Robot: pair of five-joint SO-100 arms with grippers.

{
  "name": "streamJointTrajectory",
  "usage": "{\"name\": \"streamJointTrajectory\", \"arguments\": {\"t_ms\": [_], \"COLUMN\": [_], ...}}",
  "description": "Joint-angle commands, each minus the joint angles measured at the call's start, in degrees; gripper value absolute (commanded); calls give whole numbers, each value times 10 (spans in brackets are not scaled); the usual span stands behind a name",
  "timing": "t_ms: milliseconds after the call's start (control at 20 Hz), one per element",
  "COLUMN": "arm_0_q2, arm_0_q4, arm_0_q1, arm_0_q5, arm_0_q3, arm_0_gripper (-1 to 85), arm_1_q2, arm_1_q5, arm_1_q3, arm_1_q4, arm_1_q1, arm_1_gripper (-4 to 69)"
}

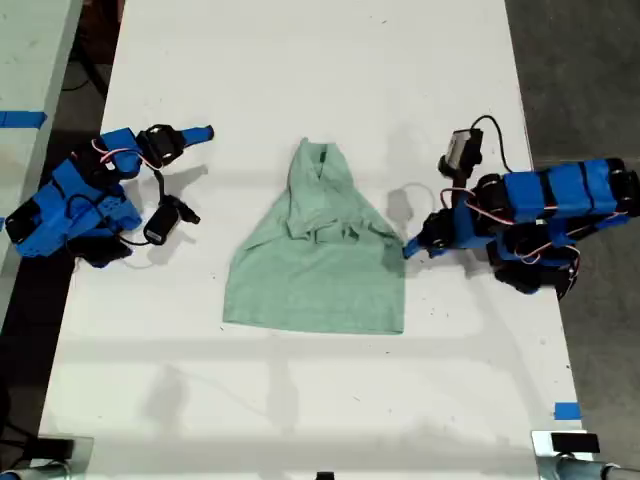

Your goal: Fold t shirt

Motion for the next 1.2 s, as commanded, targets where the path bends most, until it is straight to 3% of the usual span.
{"name": "streamJointTrajectory", "arguments": {"t_ms": [0, 150, 350, 400, 450, 500, 650, 900, 1150], "arm_0_q2": [4, 4, 4, 4, 4, 4, 4, 4, 4], "arm_0_q4": [2, 2, 2, 2, 2, 2, 2, 2, 2], "arm_0_q1": [-3, -2, -2, -2, -2, -2, -2, -3, -4], "arm_0_q5": [-14, -13, -12, -12, -13, -13, -12, -12, -11], "arm_0_q3": [25, 25, 25, 25, 25, 25, 25, 25, 25], "arm_0_gripper": [-3, -3, -3, -3, -3, -3, -3, -3, -3], "arm_1_q2": [-25, -27, -127, -170, -203, -219, -208, -209, -447], "arm_1_q5": [-8, 4, 9, 9, 17, 21, 25, 14, -67], "arm_1_q3": [41, 135, 134, 113, 91, 76, 25, -211, -576], "arm_1_q4": [-118, -242, -302, -299, -287, -275, -200, -1, 92], "arm_1_q1": [4, -8, -38, -42, -45, -46, -42, -49, -68], "arm_1_gripper": [323, 326, 317, 269, 43, 2, 2, 2, 1]}}
